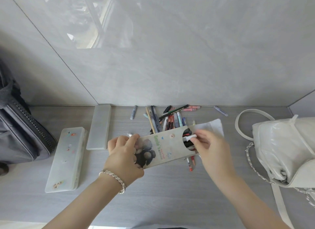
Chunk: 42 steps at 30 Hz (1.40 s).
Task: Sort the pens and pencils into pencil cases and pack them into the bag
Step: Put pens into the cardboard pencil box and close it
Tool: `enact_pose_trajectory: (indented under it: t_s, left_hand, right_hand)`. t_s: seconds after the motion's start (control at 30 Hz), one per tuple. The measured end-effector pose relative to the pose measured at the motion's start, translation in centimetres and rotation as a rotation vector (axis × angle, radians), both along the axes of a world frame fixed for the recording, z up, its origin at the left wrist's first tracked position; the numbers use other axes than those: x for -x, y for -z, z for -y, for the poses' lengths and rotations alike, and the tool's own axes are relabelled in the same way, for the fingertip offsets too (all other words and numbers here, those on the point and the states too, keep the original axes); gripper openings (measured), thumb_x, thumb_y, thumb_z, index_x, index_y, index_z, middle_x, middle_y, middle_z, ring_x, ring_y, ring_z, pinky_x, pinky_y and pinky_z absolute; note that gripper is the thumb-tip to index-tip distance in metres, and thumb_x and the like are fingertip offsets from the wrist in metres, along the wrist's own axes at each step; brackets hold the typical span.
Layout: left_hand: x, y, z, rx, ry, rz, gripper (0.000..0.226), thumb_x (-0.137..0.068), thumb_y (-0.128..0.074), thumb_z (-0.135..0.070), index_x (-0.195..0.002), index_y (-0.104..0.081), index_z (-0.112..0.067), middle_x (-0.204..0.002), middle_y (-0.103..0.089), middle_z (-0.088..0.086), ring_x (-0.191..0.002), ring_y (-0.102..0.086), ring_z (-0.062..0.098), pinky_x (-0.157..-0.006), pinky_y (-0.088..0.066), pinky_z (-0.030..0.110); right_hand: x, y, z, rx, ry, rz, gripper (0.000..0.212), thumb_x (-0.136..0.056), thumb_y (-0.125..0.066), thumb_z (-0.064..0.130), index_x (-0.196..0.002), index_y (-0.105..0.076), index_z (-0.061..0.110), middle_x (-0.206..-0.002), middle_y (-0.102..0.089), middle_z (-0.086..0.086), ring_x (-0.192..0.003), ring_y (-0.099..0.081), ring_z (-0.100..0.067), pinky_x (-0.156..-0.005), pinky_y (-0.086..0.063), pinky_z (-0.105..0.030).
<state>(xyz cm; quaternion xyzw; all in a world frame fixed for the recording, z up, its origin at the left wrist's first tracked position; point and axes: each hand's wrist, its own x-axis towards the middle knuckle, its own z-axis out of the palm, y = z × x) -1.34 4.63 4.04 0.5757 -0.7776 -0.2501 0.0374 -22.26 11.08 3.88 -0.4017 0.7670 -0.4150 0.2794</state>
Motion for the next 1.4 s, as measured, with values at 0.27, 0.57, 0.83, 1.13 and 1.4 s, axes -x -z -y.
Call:
enact_pose_trajectory:
  t_s: [0.27, 0.57, 0.83, 1.13, 1.4]
  left_hand:
    - [0.3, -0.4, -0.4, -0.05, -0.038, 0.02, 0.08, -0.065, -0.069, -0.017, -0.134, -0.029, -0.027, -0.109, -0.028, -0.009, -0.119, -0.016, 0.019, -0.077, -0.035, 0.018]
    - [-0.1, -0.6, 0.6, -0.036, -0.026, -0.041, 0.082, -0.062, -0.072, -0.019, -0.133, -0.032, -0.027, -0.104, -0.03, -0.009, -0.101, -0.015, 0.012, -0.083, -0.024, 0.018]
    - [0.7, -0.4, 0.7, 0.026, 0.061, -0.024, 0.08, -0.064, -0.068, -0.019, -0.135, -0.032, -0.027, -0.108, -0.029, -0.011, -0.113, -0.021, 0.016, -0.081, -0.03, 0.018]
    - [-1.3, 0.8, 1.1, 0.256, 0.21, -0.033, 0.087, -0.043, -0.072, -0.011, -0.119, -0.039, -0.034, -0.108, -0.054, 0.005, -0.108, -0.031, 0.024, -0.066, -0.055, 0.035]
    - [-0.9, 2.2, 0.4, 0.257, 0.275, 0.066, 0.077, -0.048, -0.076, -0.022, -0.117, -0.043, -0.033, -0.107, -0.057, 0.004, -0.11, -0.031, 0.023, -0.049, -0.056, 0.032]
  right_hand:
    - [-2.6, 0.3, -0.2, -0.124, -0.189, -0.207, 0.038, -0.097, -0.035, 0.012, -0.135, -0.042, 0.011, -0.12, -0.055, -0.006, -0.107, -0.054, -0.025, -0.09, -0.041, -0.028]
    - [2.4, -1.3, -0.5, 0.365, -0.025, -0.538, 0.046, -0.079, -0.064, 0.023, -0.121, -0.051, 0.011, -0.124, -0.043, 0.0, -0.115, -0.042, -0.018, -0.103, -0.03, -0.021]
    - [0.6, -1.4, 0.1, -0.093, -0.168, 0.29, 0.058, -0.094, -0.044, 0.031, -0.145, -0.019, 0.026, -0.14, -0.022, 0.025, -0.127, -0.018, 0.013, -0.102, -0.013, -0.009]
    - [1.4, -1.2, -1.6, -0.112, -0.548, 0.331, 0.036, -0.069, -0.053, 0.07, -0.105, -0.046, 0.068, -0.128, -0.047, 0.017, -0.121, -0.045, 0.003, -0.091, -0.047, -0.032]
    - [1.7, 0.7, -1.4, -0.167, -0.719, 0.177, 0.014, -0.071, -0.061, 0.047, -0.08, -0.063, 0.058, -0.126, -0.031, 0.039, -0.126, -0.027, 0.019, -0.111, -0.022, -0.021]
